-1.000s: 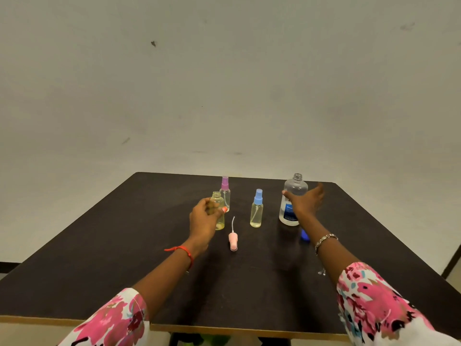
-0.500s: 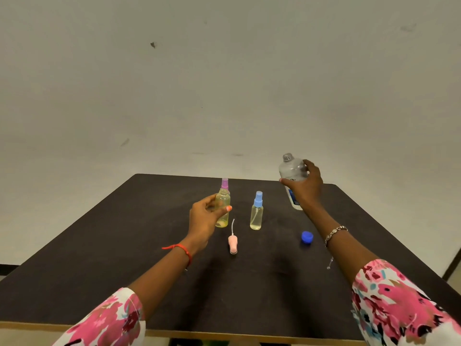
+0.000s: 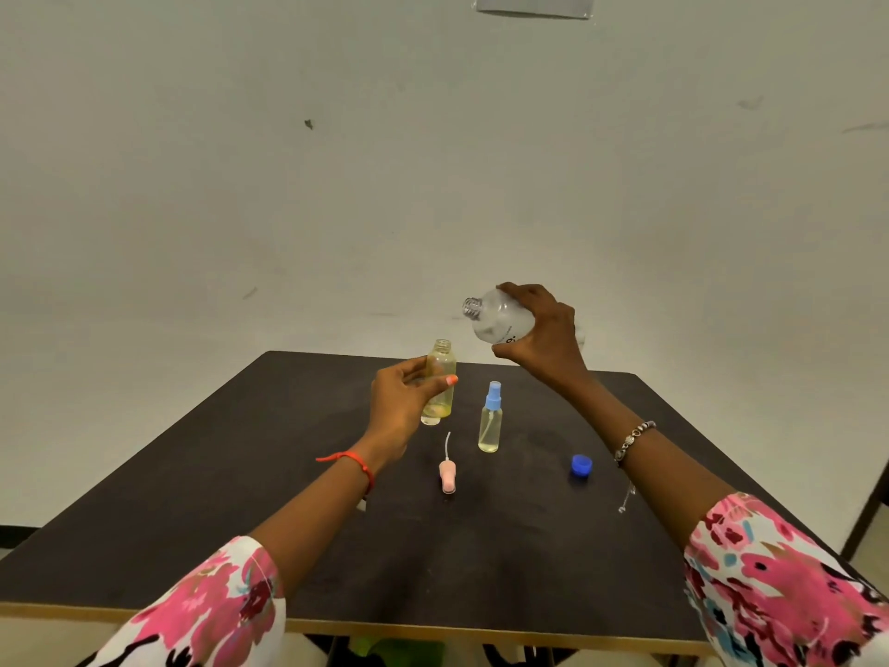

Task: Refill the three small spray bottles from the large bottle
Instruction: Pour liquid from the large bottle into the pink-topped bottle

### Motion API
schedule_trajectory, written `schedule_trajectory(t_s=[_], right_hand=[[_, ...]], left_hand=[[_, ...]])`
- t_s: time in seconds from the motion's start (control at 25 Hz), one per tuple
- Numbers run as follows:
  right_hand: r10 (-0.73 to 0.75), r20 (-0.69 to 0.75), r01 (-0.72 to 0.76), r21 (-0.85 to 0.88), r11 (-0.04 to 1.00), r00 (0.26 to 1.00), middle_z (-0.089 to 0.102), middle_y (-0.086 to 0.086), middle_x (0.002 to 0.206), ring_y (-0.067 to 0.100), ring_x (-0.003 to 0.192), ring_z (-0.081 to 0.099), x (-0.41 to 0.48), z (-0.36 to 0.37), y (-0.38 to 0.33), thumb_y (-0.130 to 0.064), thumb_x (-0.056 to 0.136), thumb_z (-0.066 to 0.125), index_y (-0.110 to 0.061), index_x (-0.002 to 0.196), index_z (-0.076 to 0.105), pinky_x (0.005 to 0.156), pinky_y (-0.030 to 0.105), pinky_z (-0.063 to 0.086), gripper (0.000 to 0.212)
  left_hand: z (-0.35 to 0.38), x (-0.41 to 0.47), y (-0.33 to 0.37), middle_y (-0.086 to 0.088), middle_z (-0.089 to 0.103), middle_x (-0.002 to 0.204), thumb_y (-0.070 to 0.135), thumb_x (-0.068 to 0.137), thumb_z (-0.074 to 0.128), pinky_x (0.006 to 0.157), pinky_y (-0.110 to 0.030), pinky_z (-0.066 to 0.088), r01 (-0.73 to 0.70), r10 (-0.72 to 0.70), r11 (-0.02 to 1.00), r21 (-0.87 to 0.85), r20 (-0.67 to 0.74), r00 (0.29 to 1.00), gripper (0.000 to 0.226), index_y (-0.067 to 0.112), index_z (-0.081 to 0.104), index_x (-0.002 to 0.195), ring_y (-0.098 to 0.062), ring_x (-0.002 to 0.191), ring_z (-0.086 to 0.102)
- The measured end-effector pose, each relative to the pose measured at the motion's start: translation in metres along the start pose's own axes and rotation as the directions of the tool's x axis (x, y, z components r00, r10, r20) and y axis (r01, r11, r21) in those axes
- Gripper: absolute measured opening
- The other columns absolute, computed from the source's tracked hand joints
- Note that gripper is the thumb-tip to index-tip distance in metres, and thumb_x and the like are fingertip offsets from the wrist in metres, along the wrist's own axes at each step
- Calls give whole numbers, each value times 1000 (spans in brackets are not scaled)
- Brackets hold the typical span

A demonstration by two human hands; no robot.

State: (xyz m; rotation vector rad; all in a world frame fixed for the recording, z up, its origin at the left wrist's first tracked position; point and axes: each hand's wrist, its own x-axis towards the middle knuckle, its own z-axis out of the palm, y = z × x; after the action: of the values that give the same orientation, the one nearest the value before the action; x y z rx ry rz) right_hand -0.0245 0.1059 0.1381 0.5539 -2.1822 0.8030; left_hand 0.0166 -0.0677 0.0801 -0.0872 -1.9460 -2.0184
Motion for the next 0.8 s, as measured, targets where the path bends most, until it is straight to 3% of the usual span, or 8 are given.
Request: schedule_trajectory(t_s=[0.32, 0.8], right_hand=[[-77, 75, 86, -122, 989, 994, 57, 5, 118, 24, 106, 53, -3, -9, -11, -28, 50, 64, -20, 122, 54, 92, 35, 26, 73], [-135, 75, 147, -189, 971, 988, 58, 5, 119, 26, 107, 54, -2, -16, -8, -29, 50, 64, -19, 121, 55, 92, 33, 24, 72]], left_hand=[[2, -2, 13, -13, 62, 123, 15, 71, 76, 97, -46, 49, 3, -4, 1000, 27, 36, 999, 58, 4, 55, 124, -24, 111, 60], [7, -9, 20, -13, 60, 126, 13, 74, 73, 99, -45, 48, -2, -2, 998, 57, 59, 998, 56, 4, 54, 126, -27, 115, 57]])
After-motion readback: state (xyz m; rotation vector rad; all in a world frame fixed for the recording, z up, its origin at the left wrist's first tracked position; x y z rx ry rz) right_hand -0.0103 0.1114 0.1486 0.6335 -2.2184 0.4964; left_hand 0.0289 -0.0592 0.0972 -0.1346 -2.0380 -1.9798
